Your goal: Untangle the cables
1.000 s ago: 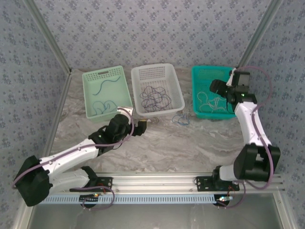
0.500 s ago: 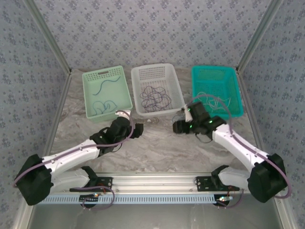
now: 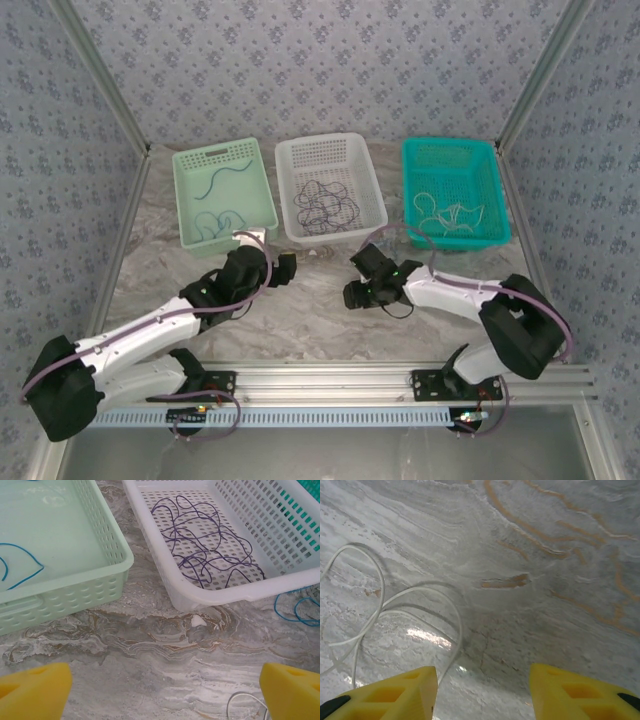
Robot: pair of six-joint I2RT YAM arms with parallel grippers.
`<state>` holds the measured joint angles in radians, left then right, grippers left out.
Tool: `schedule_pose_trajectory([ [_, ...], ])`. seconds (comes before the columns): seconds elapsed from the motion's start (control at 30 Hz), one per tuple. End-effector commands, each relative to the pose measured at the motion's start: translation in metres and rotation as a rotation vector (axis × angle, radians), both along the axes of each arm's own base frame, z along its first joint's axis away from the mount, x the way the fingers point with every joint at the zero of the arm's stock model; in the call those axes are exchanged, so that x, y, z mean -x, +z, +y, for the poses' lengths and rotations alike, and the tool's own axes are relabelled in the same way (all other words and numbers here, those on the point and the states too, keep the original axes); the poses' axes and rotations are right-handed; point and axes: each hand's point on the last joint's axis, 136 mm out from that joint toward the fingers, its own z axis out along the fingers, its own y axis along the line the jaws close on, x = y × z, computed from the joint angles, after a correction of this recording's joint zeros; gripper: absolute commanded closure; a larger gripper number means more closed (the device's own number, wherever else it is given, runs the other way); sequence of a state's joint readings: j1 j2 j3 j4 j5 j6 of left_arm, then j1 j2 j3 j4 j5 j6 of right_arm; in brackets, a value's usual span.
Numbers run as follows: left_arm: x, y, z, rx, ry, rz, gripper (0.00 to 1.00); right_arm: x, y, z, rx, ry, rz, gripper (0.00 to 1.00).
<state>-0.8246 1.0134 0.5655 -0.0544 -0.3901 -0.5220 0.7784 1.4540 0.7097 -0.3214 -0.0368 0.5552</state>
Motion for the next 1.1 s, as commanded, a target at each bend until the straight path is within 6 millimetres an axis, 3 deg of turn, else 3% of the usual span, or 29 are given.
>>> schedule_pose_trajectory([
  [0.0,0.000,-0.002,0.007,-0.012,0.020,0.004,0.03,-0.016,0.008,0.009,0.010,-0.034,-0.056,0.46],
  [0.2,0.000,-0.003,0.007,-0.018,0.021,0.003,0.03,-0.016,0.000,0.010,0.082,-0.028,-0.047,0.47],
  [0.4,0.001,-0.002,0.009,-0.018,0.026,0.001,0.03,-0.015,-0.014,0.004,0.213,-0.014,-0.015,0.55],
  [0.6,0.003,-0.001,0.013,-0.018,0.032,-0.003,0.03,-0.013,-0.016,0.000,0.225,-0.020,-0.020,0.76],
  [0.9,0.003,-0.002,0.011,-0.003,0.026,0.000,0.03,-0.012,0.019,0.000,0.152,-0.020,-0.140,0.98],
  [1.07,0.005,-0.003,-0.004,0.020,-0.040,0.007,0.03,-0.013,0.048,-0.005,0.083,-0.037,-0.230,1.00],
])
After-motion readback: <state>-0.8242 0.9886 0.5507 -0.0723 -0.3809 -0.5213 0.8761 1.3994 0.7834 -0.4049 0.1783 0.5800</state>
